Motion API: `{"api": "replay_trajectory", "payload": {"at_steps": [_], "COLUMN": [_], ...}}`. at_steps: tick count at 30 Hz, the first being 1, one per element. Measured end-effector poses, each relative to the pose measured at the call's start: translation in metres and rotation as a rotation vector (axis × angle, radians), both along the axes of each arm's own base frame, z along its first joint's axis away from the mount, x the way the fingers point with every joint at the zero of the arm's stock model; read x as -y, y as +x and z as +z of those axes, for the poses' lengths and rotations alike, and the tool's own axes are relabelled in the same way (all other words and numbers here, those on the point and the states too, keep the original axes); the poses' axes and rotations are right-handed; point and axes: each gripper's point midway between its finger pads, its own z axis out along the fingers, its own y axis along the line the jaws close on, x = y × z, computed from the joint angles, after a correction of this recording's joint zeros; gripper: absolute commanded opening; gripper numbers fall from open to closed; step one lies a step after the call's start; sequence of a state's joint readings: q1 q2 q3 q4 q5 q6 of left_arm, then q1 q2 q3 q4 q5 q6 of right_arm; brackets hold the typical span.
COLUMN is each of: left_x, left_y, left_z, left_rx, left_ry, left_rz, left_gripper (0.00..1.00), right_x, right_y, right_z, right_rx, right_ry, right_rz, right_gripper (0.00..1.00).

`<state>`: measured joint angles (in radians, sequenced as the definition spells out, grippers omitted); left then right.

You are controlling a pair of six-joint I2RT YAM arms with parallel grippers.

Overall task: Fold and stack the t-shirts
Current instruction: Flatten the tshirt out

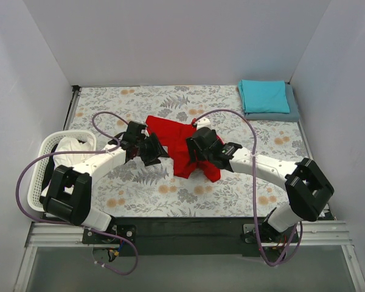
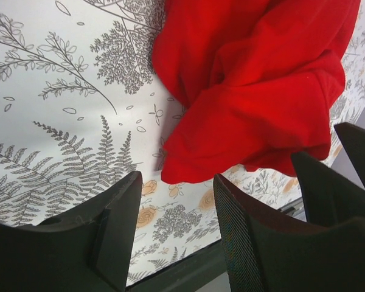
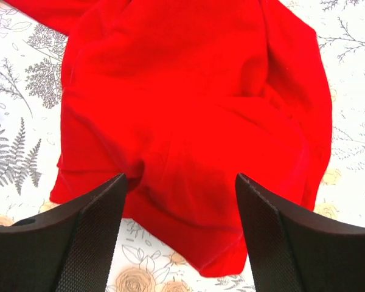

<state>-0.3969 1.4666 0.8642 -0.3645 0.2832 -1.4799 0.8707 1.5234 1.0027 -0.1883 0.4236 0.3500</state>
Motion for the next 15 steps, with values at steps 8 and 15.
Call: {"api": "replay_trajectory", "payload": {"at_steps": [8,15], "left_x": [0.013,0.017], "left_y": [-0.008,-0.022], "left_z": [0.003,-0.005], "left_rx": [0.002,-0.020], "left_ry": [-0.055,-0.065], "left_rz": [-0.064,-0.108], "left_gripper": [0.49,0.52], "right_x": [-0.004,0.001], "right_y": [0.008,0.029], "right_z": [-0.013,0.040], "right_rx": [-0.004,0.073], "right_ry": [-0.029,-0.003], "right_rz": [0.005,-0.026], "right_gripper": [0.17,0.01]}}
